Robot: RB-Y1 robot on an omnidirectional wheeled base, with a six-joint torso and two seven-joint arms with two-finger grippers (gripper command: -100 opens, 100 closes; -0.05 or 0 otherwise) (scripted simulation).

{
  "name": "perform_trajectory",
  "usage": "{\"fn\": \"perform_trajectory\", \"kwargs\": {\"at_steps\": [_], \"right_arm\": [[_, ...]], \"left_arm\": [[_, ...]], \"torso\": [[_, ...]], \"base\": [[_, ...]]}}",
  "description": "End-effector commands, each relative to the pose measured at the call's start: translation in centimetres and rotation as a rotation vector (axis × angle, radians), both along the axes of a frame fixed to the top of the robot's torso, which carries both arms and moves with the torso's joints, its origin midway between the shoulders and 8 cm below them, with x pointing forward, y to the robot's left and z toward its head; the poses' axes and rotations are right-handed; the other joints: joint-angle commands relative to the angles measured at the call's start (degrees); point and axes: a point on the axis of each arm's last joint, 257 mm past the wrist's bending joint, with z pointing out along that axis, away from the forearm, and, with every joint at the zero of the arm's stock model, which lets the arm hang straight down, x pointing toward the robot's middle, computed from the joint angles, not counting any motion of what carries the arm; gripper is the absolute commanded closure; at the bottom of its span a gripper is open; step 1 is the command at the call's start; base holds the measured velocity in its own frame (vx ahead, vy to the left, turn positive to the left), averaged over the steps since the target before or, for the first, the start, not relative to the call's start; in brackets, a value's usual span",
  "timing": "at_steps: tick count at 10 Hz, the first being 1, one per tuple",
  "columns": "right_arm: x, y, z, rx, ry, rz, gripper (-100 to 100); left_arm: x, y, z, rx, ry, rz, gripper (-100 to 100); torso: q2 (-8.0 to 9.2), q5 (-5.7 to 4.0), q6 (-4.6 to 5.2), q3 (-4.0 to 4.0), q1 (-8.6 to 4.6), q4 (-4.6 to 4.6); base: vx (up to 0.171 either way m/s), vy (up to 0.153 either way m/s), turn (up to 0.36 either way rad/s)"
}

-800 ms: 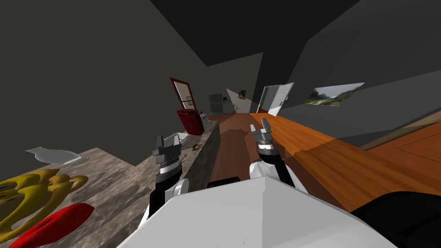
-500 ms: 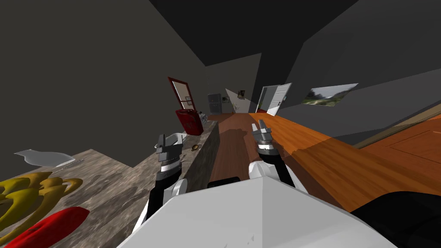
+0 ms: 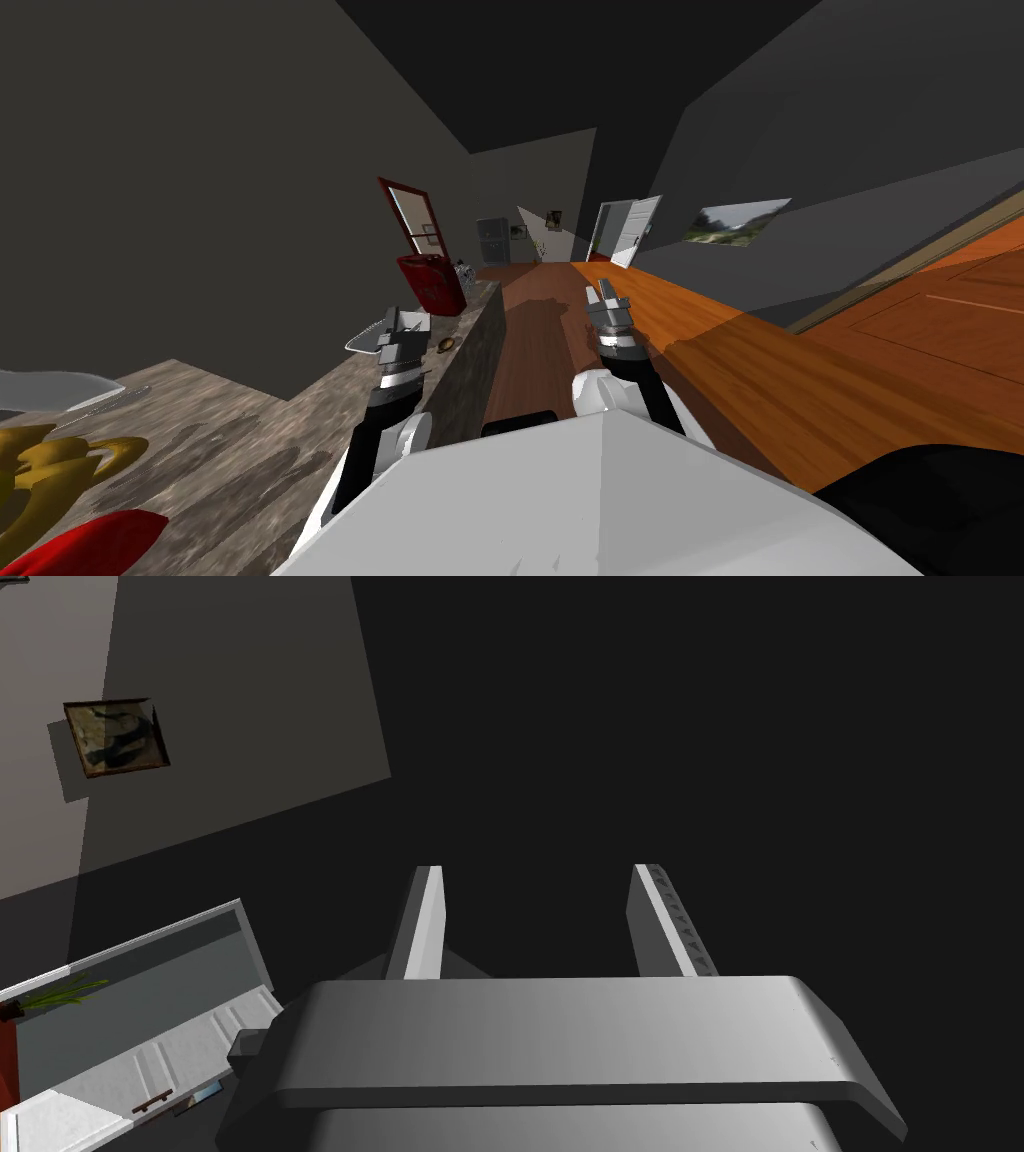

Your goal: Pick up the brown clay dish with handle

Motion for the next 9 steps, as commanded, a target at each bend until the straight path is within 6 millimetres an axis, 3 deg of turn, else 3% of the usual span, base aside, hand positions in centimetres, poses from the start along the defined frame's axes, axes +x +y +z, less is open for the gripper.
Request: {"fn": "perform_trajectory", "kwargs": {"at_steps": [1, 9], "right_arm": [[0.0, 0.0, 0.0, 0.000, 0.000, 0.000, 0], [0.0, 0.0, 0.0, 0.000, 0.000, 0.000, 0]], "left_arm": [[0.6, -0.2, -0.6, 0.000, 0.035, -0.005, -100], [3.9, -0.9, -3.0, -0.018, 0.193, -0.039, -100]], "torso": [[0.00, 0.00, 0.00, 0.00, 0.00, 0.00], [-0.02, -0.01, 0.00, -0.01, -0.02, -0.01]], "base": [[-0.007, -0.031, -0.042], [-0.007, -0.033, -0.086]]}}
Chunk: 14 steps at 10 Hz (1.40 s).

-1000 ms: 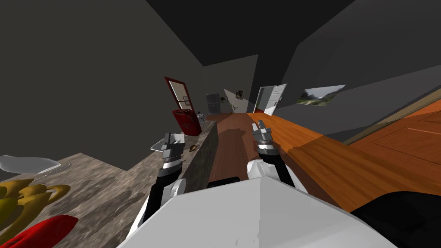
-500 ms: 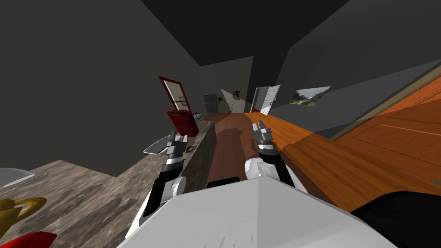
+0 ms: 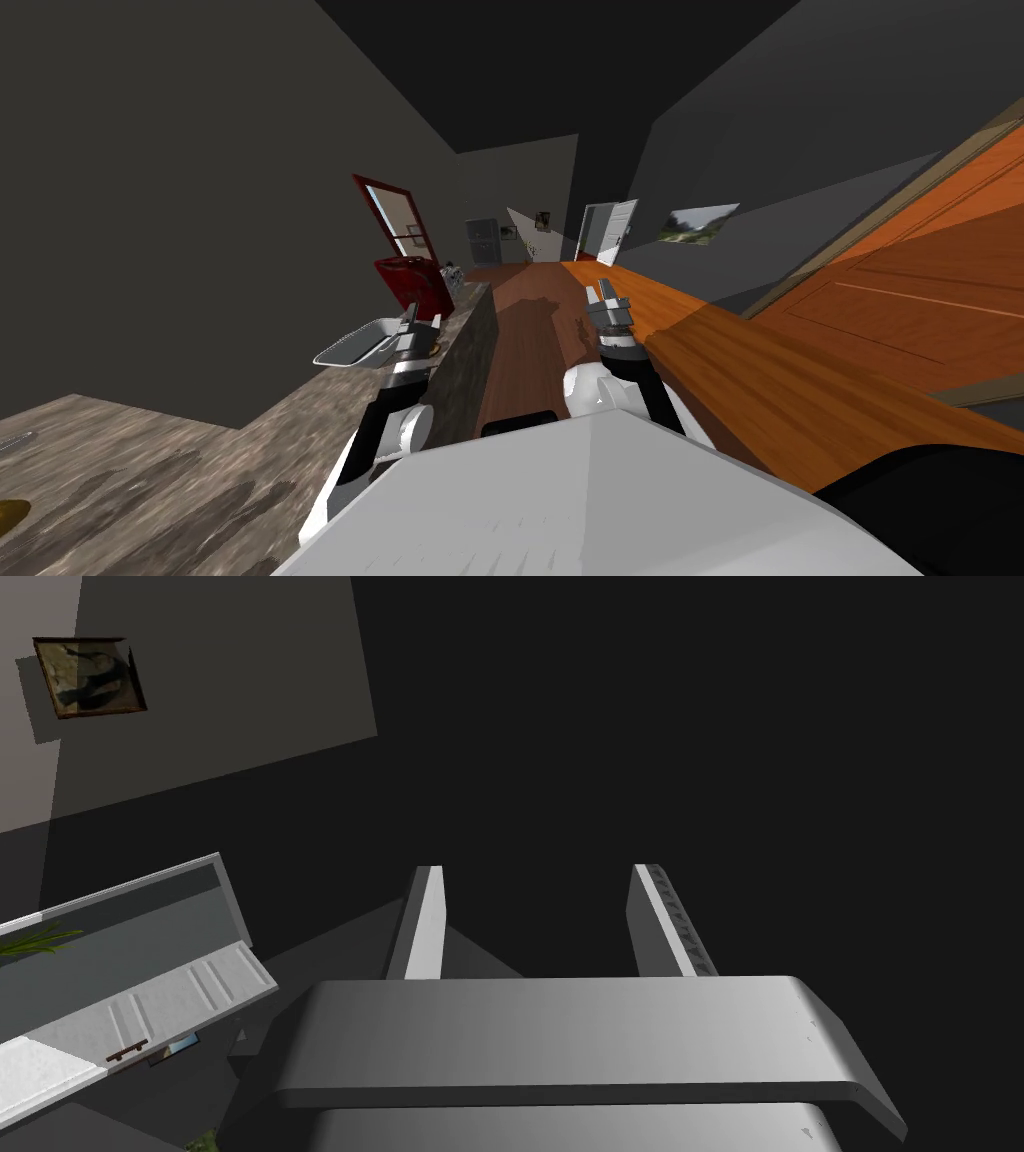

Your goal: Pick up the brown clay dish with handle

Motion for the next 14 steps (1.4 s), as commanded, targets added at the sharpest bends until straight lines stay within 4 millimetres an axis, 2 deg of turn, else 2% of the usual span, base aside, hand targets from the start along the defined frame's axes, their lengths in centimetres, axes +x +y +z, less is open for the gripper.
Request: {"fn": "perform_trajectory", "kwargs": {"at_steps": [1, 14], "right_arm": [[0.0, 0.0, 0.0, 0.000, 0.000, 0.000, 0], [0.0, 0.0, 0.0, 0.000, 0.000, 0.000, 0]], "left_arm": [[0.8, -0.4, -0.6, -0.008, 0.036, -0.011, -100], [4.8, -2.4, -5.9, -0.035, 0.324, -0.077, -100]], "torso": [[0.00, 0.00, 0.00, 0.00, 0.00, 0.00], [0.02, 0.02, -0.02, 0.01, 0.11, 0.00]], "base": [[-0.005, -0.043, -0.142], [-0.005, -0.035, -0.080]]}}
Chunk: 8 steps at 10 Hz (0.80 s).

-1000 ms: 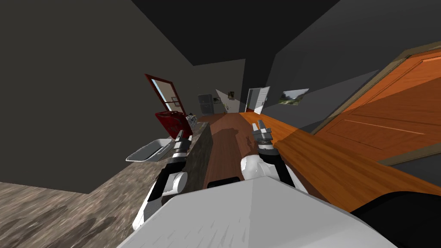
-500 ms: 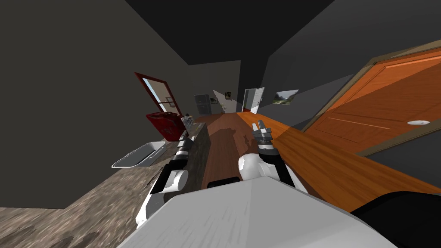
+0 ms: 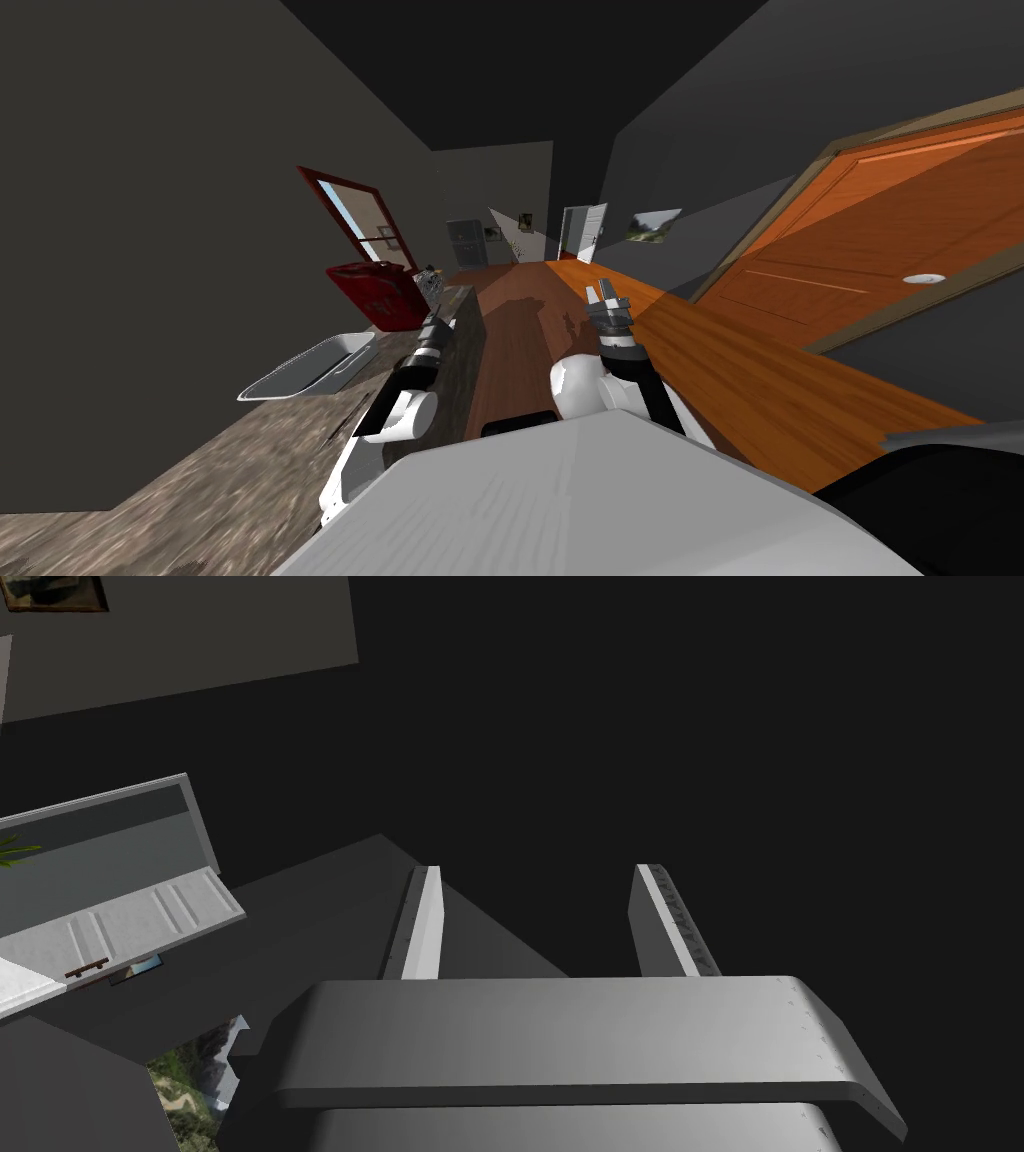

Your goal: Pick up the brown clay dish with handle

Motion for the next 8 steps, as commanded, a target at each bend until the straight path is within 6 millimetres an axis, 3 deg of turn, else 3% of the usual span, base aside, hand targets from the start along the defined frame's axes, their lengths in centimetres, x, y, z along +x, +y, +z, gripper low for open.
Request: {"fn": "perform_trajectory", "kwargs": {"at_steps": [1, 8], "right_arm": [[0.0, 0.0, 0.0, 0.000, 0.000, 0.000, 0], [0.0, 0.0, 0.0, 0.000, 0.000, 0.000, 0]], "left_arm": [[0.2, -0.2, -0.9, 0.001, 0.041, -0.006, -100], [1.3, -0.9, -4.3, 0.009, 0.197, -0.038, -100]], "torso": [[0.00, 0.00, 0.00, 0.00, 0.00, 0.00], [0.02, 0.02, -0.03, 0.01, 0.09, 0.00]], "base": [[-0.002, -0.018, -0.059], [-0.004, -0.008, -0.041]]}}
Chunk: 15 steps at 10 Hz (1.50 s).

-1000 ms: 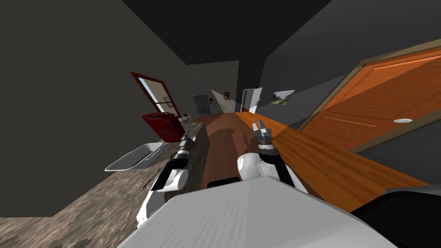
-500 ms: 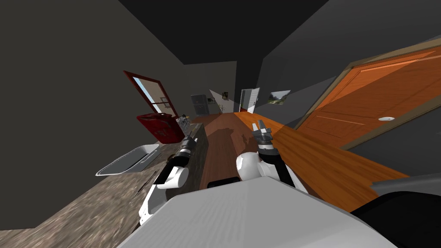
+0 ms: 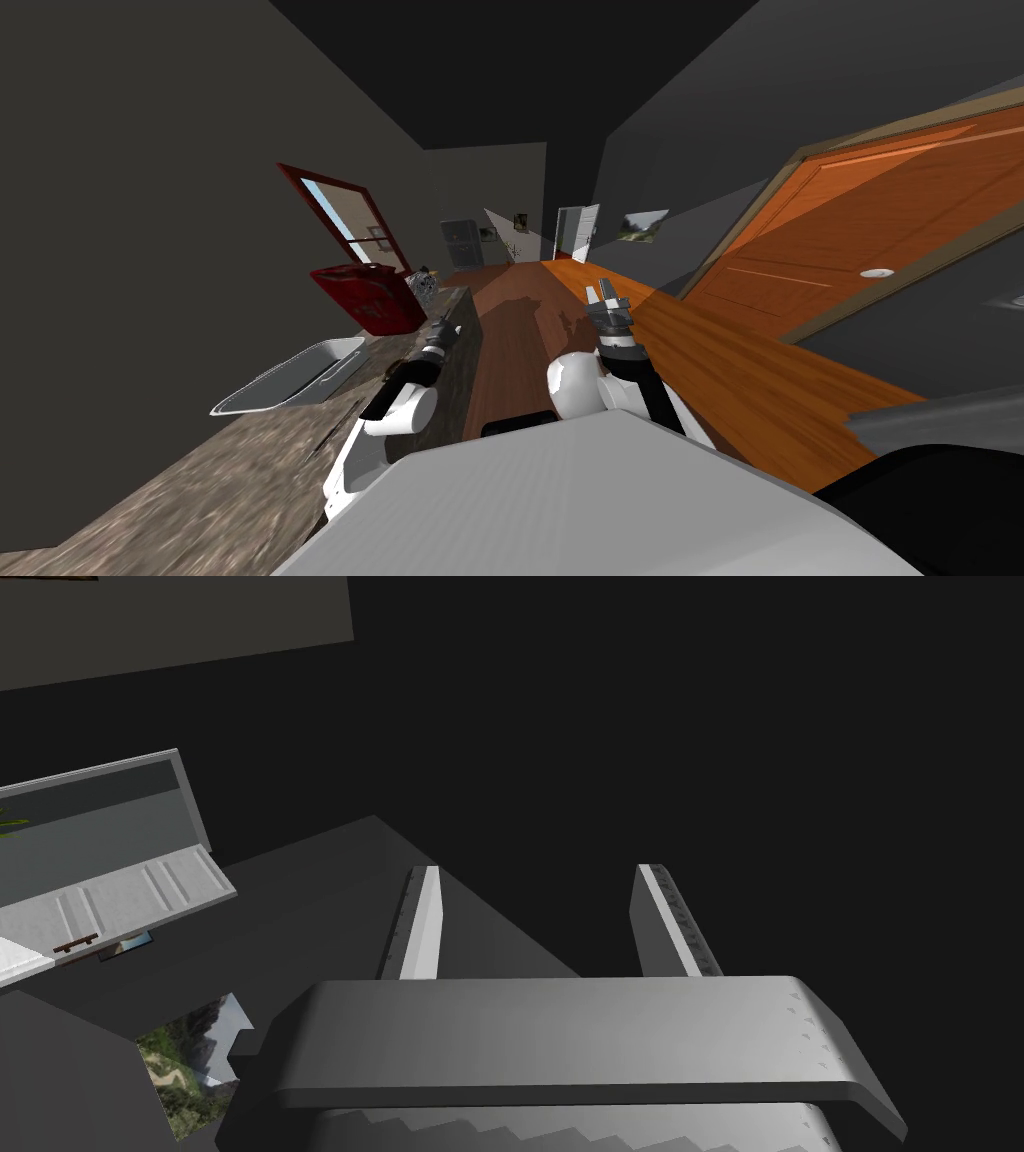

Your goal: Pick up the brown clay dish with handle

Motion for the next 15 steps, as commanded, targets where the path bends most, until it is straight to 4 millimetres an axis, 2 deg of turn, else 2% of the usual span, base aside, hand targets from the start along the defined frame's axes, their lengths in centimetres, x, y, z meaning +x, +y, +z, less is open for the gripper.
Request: {"fn": "perform_trajectory", "kwargs": {"at_steps": [1, 8, 15], "right_arm": [[0.0, 0.0, 0.0, 0.000, 0.000, 0.000, 0], [0.0, 0.0, 0.0, 0.000, 0.000, 0.000, 0], [0.0, 0.0, 0.0, 0.000, 0.000, 0.000, 0]], "left_arm": [[0.3, 0.0, -0.8, 0.006, 0.041, -0.008, -100], [0.5, 0.7, -5.1, 0.042, 0.216, -0.025, -100], [-0.2, 3.2, -9.8, 0.105, 0.417, -0.022, -100]], "torso": [[0.00, 0.00, 0.00, 0.00, 0.00, 0.00], [0.04, 0.03, -0.01, 0.02, 0.15, 0.01], [0.03, 0.05, 0.00, 0.02, 0.19, 0.01]], "base": [[-0.007, 0.008, -0.031], [-0.010, 0.025, -0.002], [-0.009, 0.048, 0.029]]}}
